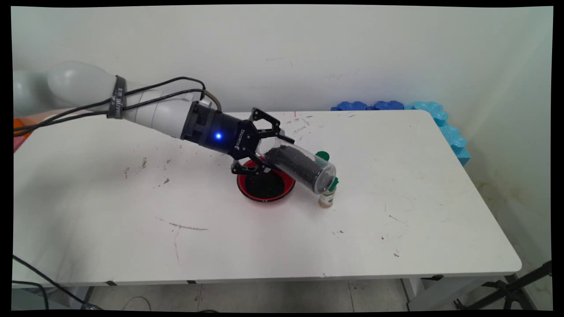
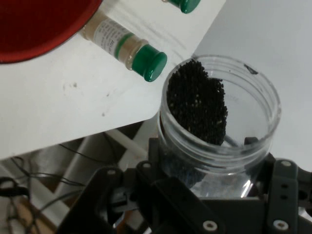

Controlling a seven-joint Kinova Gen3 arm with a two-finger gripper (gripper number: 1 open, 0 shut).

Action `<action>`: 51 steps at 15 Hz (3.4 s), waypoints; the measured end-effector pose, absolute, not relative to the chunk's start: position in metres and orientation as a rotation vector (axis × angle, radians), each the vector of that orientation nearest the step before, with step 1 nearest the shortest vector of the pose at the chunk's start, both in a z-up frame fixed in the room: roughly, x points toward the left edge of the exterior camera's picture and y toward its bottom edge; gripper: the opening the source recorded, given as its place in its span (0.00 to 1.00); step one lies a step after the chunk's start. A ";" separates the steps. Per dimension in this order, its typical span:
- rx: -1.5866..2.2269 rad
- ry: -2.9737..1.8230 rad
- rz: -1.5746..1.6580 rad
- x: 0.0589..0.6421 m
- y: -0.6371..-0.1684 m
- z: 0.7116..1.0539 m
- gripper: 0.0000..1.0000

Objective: Pour the black seasoning powder in the red bowl, then place the picked object on the table

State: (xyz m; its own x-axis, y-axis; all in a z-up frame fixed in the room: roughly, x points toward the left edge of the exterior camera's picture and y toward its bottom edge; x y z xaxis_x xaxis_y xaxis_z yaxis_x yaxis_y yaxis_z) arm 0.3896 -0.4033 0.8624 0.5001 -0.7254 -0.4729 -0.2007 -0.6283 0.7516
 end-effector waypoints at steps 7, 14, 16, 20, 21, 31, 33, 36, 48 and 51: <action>1.992 -1.005 -0.932 0.389 -0.409 0.869 0.00; 1.824 -1.243 -0.786 0.387 -0.413 0.882 0.00; 1.752 -1.314 -0.732 0.385 -0.414 0.890 0.00; 1.617 -1.442 -0.624 0.378 -0.414 0.906 0.00; 1.584 -1.471 -0.599 0.376 -0.414 0.910 0.00; 1.164 -1.803 -0.349 0.355 -0.398 0.932 0.00; 1.076 -1.862 -0.302 0.349 -0.395 0.934 0.00; 0.945 -1.948 -0.226 0.342 -0.391 0.935 0.00; 0.565 -2.136 0.029 0.308 -0.383 0.926 0.00; 0.546 -2.128 0.055 0.299 -0.379 0.920 0.00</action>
